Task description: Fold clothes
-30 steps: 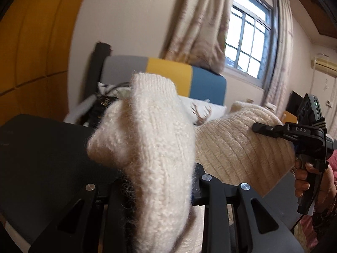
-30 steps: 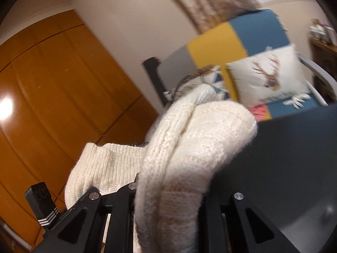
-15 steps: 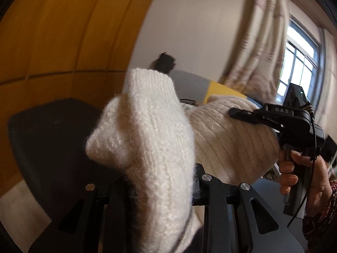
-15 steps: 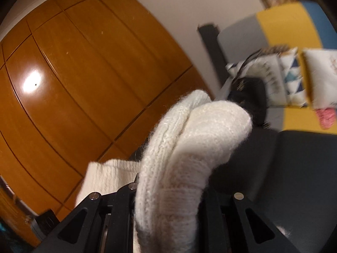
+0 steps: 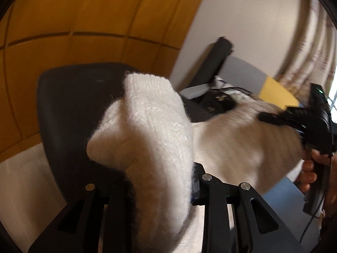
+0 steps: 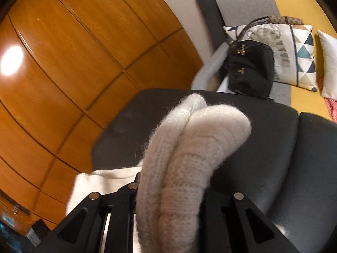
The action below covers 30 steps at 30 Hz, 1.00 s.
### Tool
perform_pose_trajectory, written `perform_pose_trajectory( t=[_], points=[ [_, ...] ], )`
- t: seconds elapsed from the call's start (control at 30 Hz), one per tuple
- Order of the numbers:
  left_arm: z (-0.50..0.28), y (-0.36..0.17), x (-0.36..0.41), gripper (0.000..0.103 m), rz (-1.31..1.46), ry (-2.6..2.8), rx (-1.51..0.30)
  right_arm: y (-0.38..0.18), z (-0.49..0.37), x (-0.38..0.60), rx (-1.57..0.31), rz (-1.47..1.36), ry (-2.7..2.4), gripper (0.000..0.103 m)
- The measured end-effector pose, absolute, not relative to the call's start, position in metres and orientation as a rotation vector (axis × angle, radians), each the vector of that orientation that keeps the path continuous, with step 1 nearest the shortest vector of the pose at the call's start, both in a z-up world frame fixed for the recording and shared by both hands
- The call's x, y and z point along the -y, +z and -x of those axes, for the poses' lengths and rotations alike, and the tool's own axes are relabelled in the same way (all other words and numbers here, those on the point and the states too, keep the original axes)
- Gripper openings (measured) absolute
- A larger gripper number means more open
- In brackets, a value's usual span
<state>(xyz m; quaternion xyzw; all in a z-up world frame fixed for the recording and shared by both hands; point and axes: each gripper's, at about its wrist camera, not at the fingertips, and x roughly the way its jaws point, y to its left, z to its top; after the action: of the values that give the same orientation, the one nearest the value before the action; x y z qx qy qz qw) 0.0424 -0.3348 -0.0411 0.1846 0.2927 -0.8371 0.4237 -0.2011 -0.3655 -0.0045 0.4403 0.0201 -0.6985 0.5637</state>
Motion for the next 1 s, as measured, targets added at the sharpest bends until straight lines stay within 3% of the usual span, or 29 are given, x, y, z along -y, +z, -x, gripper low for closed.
perform_pose_trajectory(
  t=[0.2,0.3,0.33,0.47,0.57,0.73,0.87,1.0],
  points=[
    [-0.048,-0.080,0.365,0.034,-0.539,-1.956,-0.787,-0.040,0.232,0.376,-0.173,-1.074,-1.769,0.029],
    [-0.053,-0.107,0.380,0.046,-0.633,-1.862,-0.879,-0.063,0.257,0.366,-0.144,-1.171,-1.797,0.030],
    [-0.057,-0.111,0.382,0.056,-0.633,-1.851,-0.907,-0.070,0.266,0.360,-0.122,-1.206,-1.798,0.031],
    [-0.075,-0.114,0.382,0.070,-0.576,-1.853,-0.980,-0.087,0.291,0.323,0.020,-1.306,-1.812,0.034],
    [-0.088,-0.113,0.380,0.070,-0.547,-1.844,-1.043,-0.094,0.316,0.290,0.196,-1.342,-1.829,0.036],
    [-0.120,-0.100,0.361,0.070,-0.386,-1.770,-1.030,-0.077,0.328,0.243,0.241,-1.267,-1.967,0.037],
    [-0.119,-0.073,0.345,0.070,-0.228,-1.787,-0.907,-0.052,0.287,0.263,0.030,-1.033,-1.845,0.033],
    [-0.069,-0.059,0.344,0.070,-0.332,-1.899,-0.748,-0.061,0.235,0.311,-0.295,-0.954,-1.716,0.026]
  ],
)
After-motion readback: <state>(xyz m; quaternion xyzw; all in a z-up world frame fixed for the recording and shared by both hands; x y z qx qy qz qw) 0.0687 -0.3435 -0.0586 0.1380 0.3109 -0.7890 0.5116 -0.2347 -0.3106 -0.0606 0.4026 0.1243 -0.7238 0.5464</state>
